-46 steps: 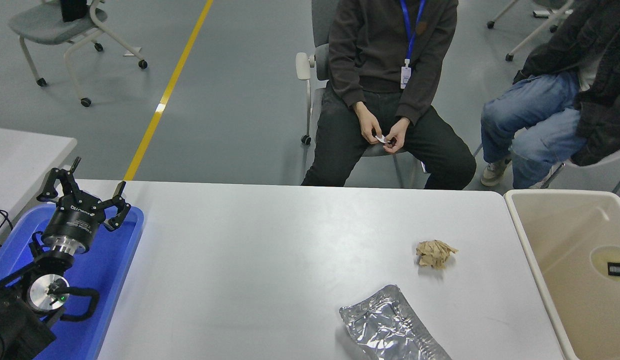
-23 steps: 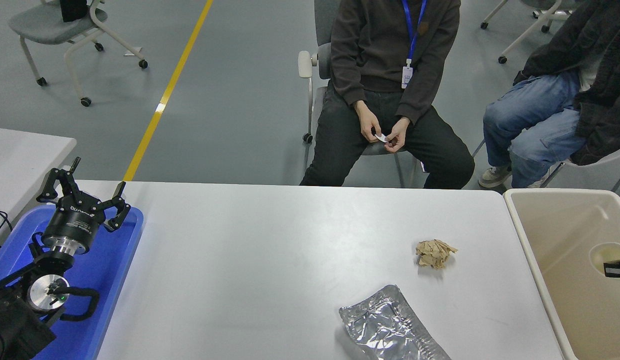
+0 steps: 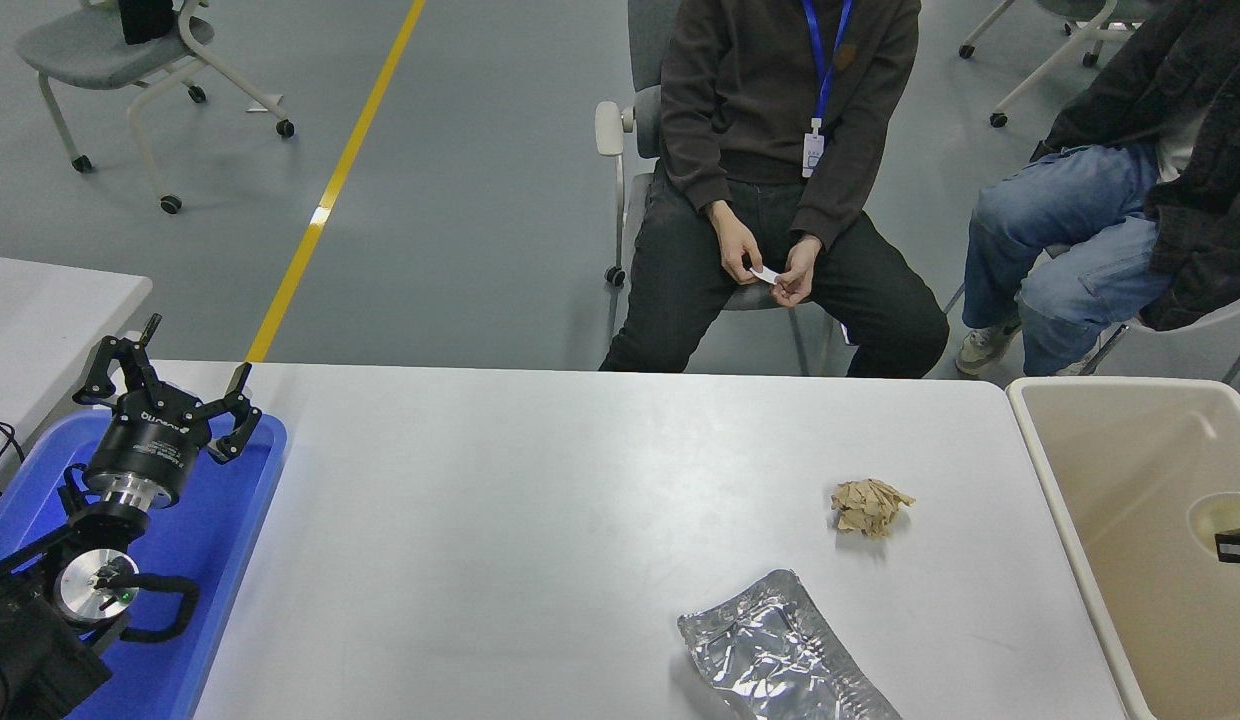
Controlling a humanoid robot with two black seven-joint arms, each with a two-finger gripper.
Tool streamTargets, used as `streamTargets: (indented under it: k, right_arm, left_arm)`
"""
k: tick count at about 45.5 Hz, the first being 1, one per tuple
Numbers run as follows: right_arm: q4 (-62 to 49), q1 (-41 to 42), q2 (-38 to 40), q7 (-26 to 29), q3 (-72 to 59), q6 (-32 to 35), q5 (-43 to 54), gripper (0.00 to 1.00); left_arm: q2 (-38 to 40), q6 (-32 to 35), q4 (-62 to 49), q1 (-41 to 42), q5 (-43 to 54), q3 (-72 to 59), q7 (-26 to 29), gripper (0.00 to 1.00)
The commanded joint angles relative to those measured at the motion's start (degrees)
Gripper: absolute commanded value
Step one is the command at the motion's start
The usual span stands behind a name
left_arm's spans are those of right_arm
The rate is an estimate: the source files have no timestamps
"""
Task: Clean the table surface
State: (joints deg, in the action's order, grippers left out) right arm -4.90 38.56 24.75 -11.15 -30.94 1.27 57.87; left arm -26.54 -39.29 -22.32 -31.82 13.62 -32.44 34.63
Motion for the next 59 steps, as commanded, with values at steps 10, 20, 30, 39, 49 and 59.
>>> streamTargets:
  k: [10,20,30,39,49,59]
  right_arm:
    - [-0.11,0.38,-0.31,-0.37,-0.17,-0.31,-2.5,0.99]
    - [-0.19,0.91,-0.14,-0.37,0.01,-0.31,-2.5,0.99]
    - [-0.11,2.31,-0.22,-0.63,0.01,-0.39,-3.2,0.99]
    - [-0.19,2.84,-0.14,-0.63,0.01,-0.39,-3.81,0.99]
    - [-0.19,2.84,0.39,-0.72,0.8,-0.48,-7.32,0.99]
    - [2.88,4.95,4.6,-2.21,3.16,0.05,-14.71,0.99]
  left_arm:
    - [0.0,0.0,0.0,0.0,0.0,0.0,0.0,1.0]
    - [0.0,0.0,0.0,0.0,0.0,0.0,0.0,1.0]
    - [0.0,0.0,0.0,0.0,0.0,0.0,0.0,1.0]
    - [0.0,0.0,0.0,0.0,0.0,0.0,0.0,1.0]
    - [0.0,0.0,0.0,0.0,0.0,0.0,0.0,1.0]
    - [0.0,0.0,0.0,0.0,0.0,0.0,0.0,1.0]
